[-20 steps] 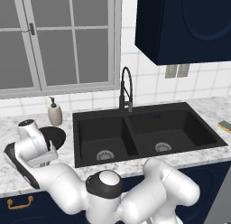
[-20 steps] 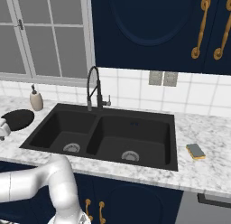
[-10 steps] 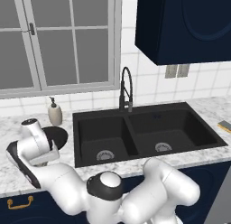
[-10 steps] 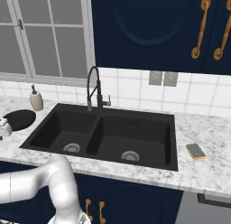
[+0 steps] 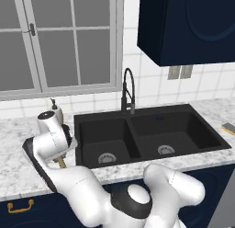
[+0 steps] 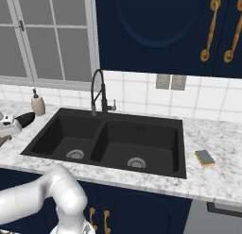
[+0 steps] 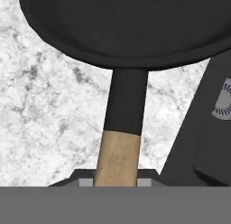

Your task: Pick the pan and sponge and place them into the sink. Then turn on the water.

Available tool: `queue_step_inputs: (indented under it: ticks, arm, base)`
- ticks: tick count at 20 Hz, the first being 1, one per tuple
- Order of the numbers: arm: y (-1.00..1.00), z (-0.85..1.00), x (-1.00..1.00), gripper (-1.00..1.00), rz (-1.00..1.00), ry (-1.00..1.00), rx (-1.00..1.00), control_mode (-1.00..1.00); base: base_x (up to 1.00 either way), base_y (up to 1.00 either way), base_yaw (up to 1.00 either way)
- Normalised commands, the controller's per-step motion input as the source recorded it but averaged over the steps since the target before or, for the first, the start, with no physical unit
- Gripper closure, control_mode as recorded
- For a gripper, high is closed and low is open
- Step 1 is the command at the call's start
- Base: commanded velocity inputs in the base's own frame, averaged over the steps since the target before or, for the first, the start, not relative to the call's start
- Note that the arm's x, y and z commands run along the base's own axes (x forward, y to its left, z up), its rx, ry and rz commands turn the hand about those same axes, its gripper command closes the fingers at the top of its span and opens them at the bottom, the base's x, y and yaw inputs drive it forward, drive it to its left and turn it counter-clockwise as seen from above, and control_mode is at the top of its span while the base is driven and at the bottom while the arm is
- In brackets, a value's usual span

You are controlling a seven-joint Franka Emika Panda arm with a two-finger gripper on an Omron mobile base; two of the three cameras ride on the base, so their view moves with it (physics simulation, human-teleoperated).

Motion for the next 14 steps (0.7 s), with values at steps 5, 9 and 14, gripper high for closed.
queue_step_inputs:
  ticks: [5,9,14]
  arm:
    - [-1.0,0.72,-0.45,1.0,0.3,-0.16,0.35,-1.0]
    - [-1.0,0.6,-0.3,1.0,0.22,-0.02,0.59,-1.0]
    - [-1.0,0.69,-0.2,1.0,0.2,0.0,0.47,-1.0]
  base:
    - [0.0,0.0,0.0]
    - [0.0,0.0,0.0]
    - [0.0,0.0,0.0]
